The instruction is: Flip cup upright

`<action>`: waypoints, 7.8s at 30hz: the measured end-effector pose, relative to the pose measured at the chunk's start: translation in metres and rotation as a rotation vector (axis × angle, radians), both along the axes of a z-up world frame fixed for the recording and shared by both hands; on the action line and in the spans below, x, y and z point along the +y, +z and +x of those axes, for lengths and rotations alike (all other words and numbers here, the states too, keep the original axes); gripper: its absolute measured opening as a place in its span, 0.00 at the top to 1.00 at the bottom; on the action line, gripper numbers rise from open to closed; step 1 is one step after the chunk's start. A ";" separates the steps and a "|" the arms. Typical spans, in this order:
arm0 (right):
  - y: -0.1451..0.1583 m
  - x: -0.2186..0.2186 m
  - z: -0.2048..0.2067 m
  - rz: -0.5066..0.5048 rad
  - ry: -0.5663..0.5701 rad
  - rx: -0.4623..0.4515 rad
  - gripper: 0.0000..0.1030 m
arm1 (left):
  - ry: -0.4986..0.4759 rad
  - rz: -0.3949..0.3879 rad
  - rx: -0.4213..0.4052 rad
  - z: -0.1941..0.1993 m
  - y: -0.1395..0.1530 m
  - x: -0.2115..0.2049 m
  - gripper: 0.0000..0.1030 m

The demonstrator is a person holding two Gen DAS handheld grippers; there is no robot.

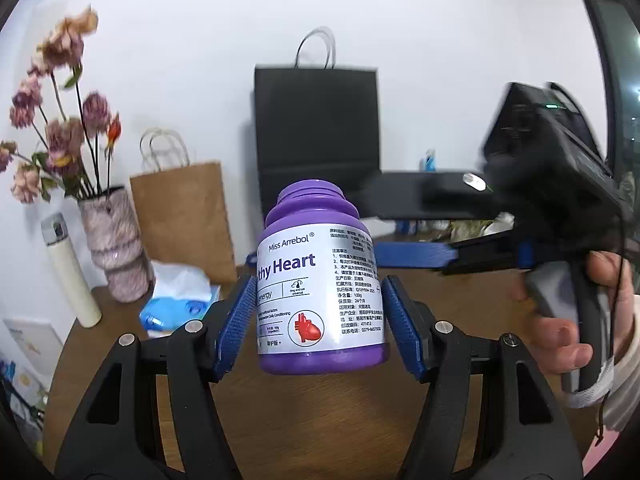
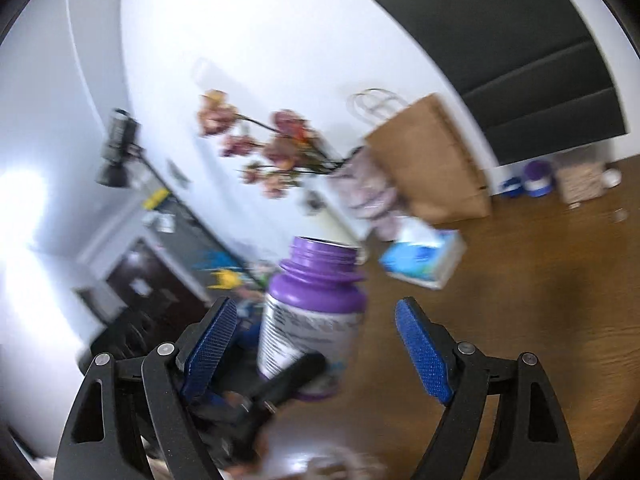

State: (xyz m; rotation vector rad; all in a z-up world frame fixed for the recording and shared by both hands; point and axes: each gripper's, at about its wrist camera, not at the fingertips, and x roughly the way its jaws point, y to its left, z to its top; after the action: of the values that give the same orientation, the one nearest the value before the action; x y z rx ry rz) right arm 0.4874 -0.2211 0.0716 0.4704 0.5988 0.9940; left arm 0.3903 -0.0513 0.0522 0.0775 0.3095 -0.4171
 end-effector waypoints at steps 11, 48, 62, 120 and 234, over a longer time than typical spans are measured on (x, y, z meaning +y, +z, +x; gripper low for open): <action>0.001 0.005 -0.021 -0.028 -0.023 0.010 0.35 | -0.046 0.005 -0.018 -0.032 -0.004 -0.005 0.41; -0.027 0.012 -0.023 -0.250 -0.174 -0.153 0.35 | -0.055 0.027 0.064 0.016 -0.048 -0.003 0.00; -0.105 0.050 -0.051 -0.595 -0.212 -0.323 0.35 | -0.106 0.027 0.410 0.011 -0.124 0.020 0.03; -0.043 -0.030 -0.222 -0.584 -0.354 -0.320 0.23 | 0.243 0.040 0.041 -0.190 -0.047 0.059 0.00; -0.109 -0.029 -0.438 -0.566 -0.412 -0.469 0.17 | 0.405 -0.017 -0.080 -0.393 -0.076 0.034 0.00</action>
State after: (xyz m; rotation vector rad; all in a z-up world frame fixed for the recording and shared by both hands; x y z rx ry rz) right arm 0.0492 -0.2498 -0.0374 -0.1453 0.3141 0.4786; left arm -0.0028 -0.0176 -0.0236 0.0134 0.2351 -0.0149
